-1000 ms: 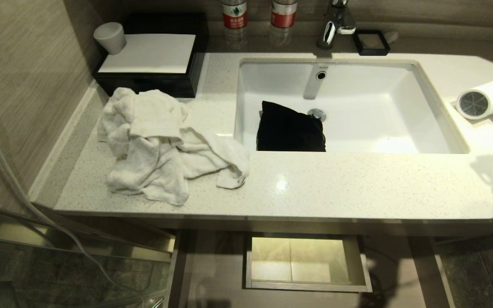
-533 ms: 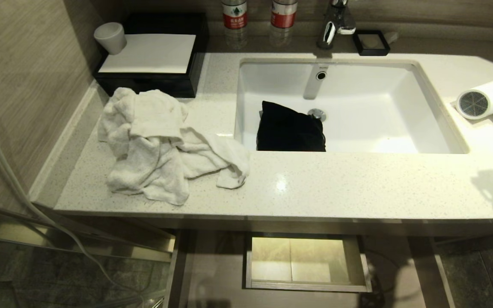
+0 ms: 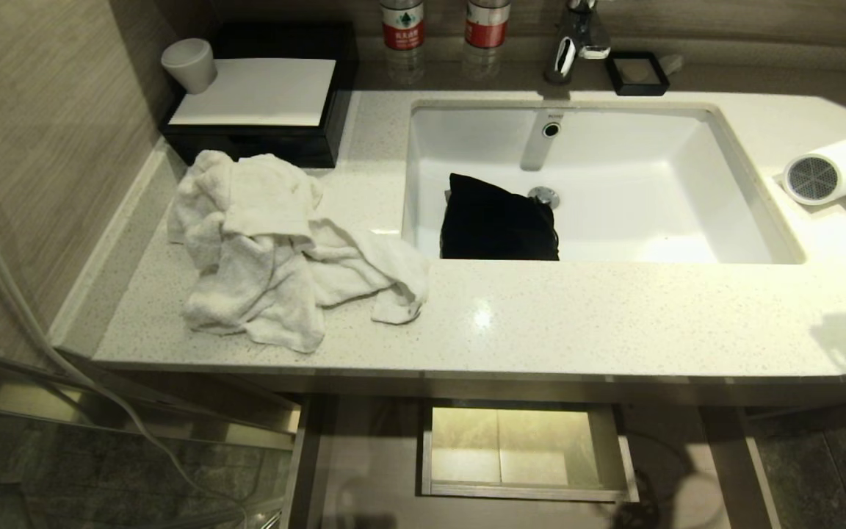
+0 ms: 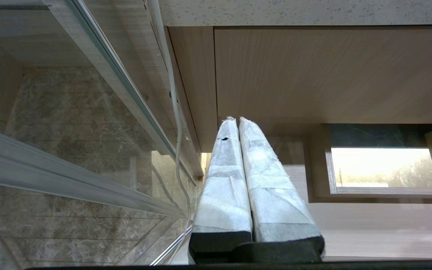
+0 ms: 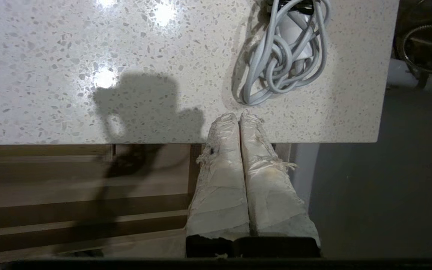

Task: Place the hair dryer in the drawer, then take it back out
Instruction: Close the drawer

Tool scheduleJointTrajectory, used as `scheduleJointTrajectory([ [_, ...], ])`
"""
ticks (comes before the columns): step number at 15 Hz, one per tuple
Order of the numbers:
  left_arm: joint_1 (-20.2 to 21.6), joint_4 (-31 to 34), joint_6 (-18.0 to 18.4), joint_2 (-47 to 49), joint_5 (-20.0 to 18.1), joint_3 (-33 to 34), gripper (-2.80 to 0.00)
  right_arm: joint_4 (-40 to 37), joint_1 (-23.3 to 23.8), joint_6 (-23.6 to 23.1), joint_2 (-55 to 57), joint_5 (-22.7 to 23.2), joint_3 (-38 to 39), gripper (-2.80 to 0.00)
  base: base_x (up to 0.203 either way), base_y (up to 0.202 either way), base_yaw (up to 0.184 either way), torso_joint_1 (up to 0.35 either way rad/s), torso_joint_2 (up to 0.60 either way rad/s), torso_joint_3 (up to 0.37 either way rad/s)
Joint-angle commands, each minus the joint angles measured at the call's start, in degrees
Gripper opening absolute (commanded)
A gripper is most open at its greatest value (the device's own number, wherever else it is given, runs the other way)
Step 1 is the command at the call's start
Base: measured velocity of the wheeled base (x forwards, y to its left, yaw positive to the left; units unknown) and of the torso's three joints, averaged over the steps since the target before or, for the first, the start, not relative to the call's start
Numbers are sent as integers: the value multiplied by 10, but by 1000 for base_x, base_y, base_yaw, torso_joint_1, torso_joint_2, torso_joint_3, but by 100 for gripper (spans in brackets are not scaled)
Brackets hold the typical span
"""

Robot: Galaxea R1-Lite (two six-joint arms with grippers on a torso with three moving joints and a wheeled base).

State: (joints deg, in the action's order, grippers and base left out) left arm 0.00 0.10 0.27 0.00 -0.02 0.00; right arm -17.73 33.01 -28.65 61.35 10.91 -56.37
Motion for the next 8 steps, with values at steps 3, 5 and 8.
scheduleJointTrajectory([
  [3, 0, 0, 0, 0, 0, 1, -280, 5, -62, 14, -20, -25, 26, -280, 0, 0, 0, 0, 0, 0],
  [5, 0, 0, 0, 0, 0, 1, -280, 11, -107, 16, -18, -71, 36, -280, 0, 0, 0, 0, 0, 0],
  [8, 0, 0, 0, 0, 0, 0, -280, 43, -191, 110, -36, -172, 87, -280, 0, 0, 0, 0, 0, 0],
])
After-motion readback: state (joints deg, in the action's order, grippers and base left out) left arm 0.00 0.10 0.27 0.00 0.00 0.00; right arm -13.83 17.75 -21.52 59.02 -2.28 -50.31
